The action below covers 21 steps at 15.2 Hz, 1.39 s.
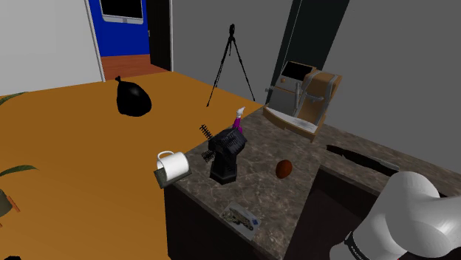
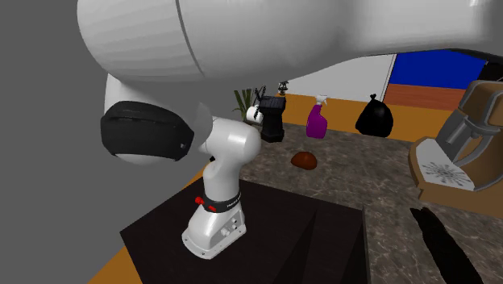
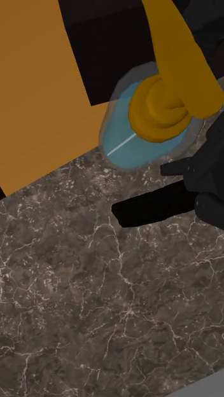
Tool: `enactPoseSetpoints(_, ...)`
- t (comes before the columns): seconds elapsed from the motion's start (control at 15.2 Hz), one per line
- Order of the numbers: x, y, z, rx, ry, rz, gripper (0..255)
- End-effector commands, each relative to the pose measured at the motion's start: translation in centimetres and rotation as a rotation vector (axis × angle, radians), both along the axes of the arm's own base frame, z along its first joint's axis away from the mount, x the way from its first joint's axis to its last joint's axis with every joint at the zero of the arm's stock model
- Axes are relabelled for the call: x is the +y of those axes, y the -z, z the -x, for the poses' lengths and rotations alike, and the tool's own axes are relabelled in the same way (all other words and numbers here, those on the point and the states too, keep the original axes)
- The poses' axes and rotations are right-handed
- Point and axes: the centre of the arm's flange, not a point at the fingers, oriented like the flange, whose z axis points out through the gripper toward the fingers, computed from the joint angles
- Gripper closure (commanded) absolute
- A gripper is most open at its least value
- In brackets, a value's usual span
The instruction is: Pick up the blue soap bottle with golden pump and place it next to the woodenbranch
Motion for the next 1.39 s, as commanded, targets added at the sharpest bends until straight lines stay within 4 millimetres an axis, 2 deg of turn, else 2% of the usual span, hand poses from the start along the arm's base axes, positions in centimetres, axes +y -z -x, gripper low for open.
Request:
enactPoseSetpoints(0.0, 0.0, 1.0, 0.0, 0.000, 0.000, 0.000, 255)
enactPoseSetpoints(1.32, 0.0, 11.6, 0.0, 0.000, 0.000, 0.000, 255)
